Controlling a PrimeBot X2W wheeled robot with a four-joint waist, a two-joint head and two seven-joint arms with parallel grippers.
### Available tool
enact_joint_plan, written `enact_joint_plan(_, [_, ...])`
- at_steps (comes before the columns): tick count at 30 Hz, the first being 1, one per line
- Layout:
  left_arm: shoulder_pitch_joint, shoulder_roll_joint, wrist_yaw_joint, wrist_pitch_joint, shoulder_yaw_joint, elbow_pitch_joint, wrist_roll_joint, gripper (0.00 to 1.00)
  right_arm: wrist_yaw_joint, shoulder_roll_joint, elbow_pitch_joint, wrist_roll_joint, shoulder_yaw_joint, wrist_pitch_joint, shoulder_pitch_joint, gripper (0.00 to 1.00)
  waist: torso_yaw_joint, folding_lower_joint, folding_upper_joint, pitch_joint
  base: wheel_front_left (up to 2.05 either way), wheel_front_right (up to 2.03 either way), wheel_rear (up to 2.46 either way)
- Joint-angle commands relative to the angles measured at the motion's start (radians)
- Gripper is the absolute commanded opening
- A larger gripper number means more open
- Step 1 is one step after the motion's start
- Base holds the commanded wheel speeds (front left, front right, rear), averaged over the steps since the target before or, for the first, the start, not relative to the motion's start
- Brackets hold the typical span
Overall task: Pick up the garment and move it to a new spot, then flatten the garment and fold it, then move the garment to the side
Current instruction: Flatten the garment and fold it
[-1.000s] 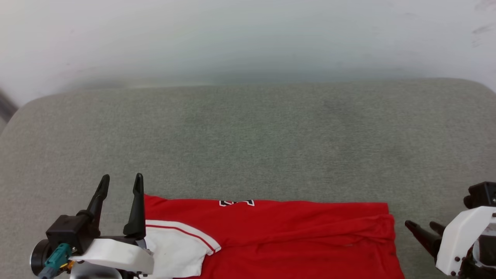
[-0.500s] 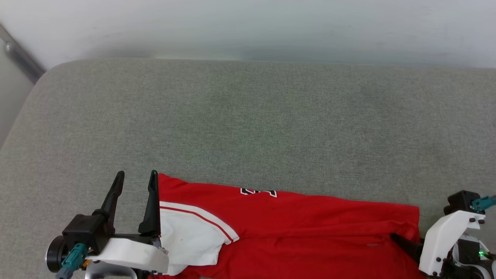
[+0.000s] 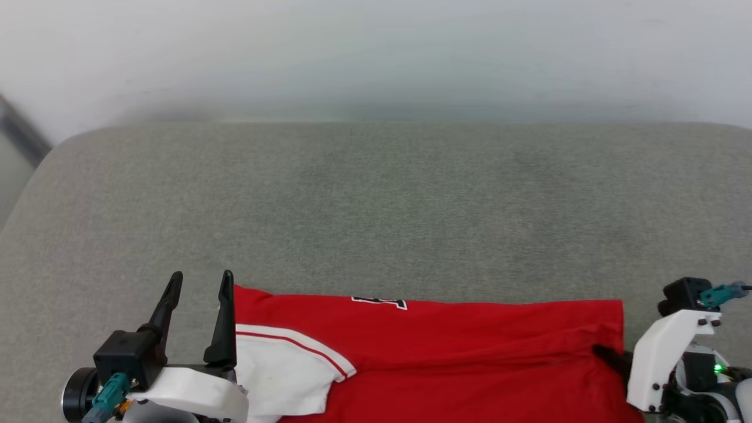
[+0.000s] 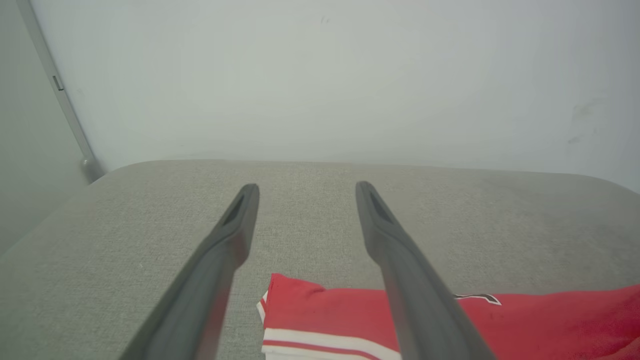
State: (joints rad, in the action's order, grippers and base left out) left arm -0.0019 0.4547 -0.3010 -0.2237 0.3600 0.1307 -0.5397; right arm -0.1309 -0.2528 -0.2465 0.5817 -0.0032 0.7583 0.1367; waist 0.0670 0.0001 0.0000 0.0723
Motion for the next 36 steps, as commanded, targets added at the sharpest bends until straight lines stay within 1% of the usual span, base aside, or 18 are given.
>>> enact_joint_plan(1, [0.009,0.002,-0.005,0.002,0.001,0.007,-0.001,1.00,0.000,-0.016,0.003,0.001,-0.011,-0.002,-0.001,0.00,-0.023,-0.0001,0.0000,-0.020,0.00,0.00,0.00])
enact_joint_plan(5, [0.024,0.002,-0.012,0.007,0.006,0.019,0.001,1.00,0.000,-0.040,-0.004,0.000,-0.070,0.000,-0.025,0.00,-0.053,-0.0001,0.0000,-0.037,0.00,0.00,0.00])
enact_joint_plan(9, [0.036,0.005,-0.015,0.016,0.011,0.026,-0.002,1.00,0.000,-0.065,-0.015,-0.008,-0.182,0.007,-0.045,0.00,-0.079,-0.0001,0.0000,-0.047,0.00,0.00,0.00])
enact_joint_plan(12, [0.037,0.006,-0.018,0.018,0.014,0.026,-0.003,1.00,0.000,-0.054,-0.007,-0.017,-0.257,0.029,-0.061,0.00,-0.093,-0.0001,0.0000,-0.051,0.00,0.00,0.00])
enact_joint_plan(14, [0.038,0.005,-0.017,0.020,0.015,0.028,-0.005,1.00,0.000,-0.026,0.003,0.013,-0.295,0.055,-0.055,0.00,-0.099,-0.0001,0.0000,-0.051,0.00,0.00,0.00])
enact_joint_plan(16, [0.035,0.005,-0.016,0.022,0.018,0.030,-0.006,1.00,0.000,0.037,0.013,0.088,-0.326,0.103,-0.034,0.00,-0.103,-0.0001,0.0000,-0.049,0.00,0.00,0.00])
enact_joint_plan(19, [0.026,0.008,-0.011,0.025,0.022,0.032,-0.006,1.00,0.000,0.136,0.032,0.247,-0.358,0.223,-0.013,0.00,-0.099,-0.0001,0.0000,-0.043,0.00,0.00,0.00])
enact_joint_plan(23, [0.011,0.005,-0.007,0.030,0.032,0.031,-0.004,1.00,0.000,0.197,0.028,0.455,-0.361,0.364,0.005,0.00,-0.077,-0.0001,0.0000,-0.034,0.00,0.00,0.00])
enact_joint_plan(25, [0.002,0.000,-0.003,0.032,0.037,0.027,-0.005,1.00,0.000,0.205,0.003,0.554,-0.329,0.399,0.013,0.00,-0.057,-0.0001,0.0000,-0.029,0.00,0.00,0.00])
enact_joint_plan(28, [-0.011,-0.006,0.001,0.033,0.043,0.022,-0.005,1.00,0.000,0.205,-0.043,0.693,-0.211,0.376,0.018,0.00,-0.024,-0.0001,0.0000,-0.022,0.00,0.00,0.00])
enact_joint_plan(32, [-0.031,-0.015,0.010,0.030,0.055,0.014,-0.005,1.00,0.000,0.203,-0.070,0.810,-0.021,0.287,0.041,0.00,0.026,-0.0001,0.0000,-0.001,0.00,0.00,0.00])
enact_joint_plan(35, [-0.045,-0.024,0.017,0.025,0.061,0.004,-0.006,1.00,0.000,0.203,-0.089,0.868,0.106,0.202,0.072,0.00,0.060,-0.0001,0.0000,0.013,0.00,0.00,0.00])
enact_joint_plan(36, [-0.049,-0.028,0.018,0.023,0.062,0.001,-0.008,1.00,0.000,0.203,-0.098,0.868,0.149,0.177,0.084,0.00,0.070,-0.0001,0.0000,0.018,0.00,0.00,0.00])
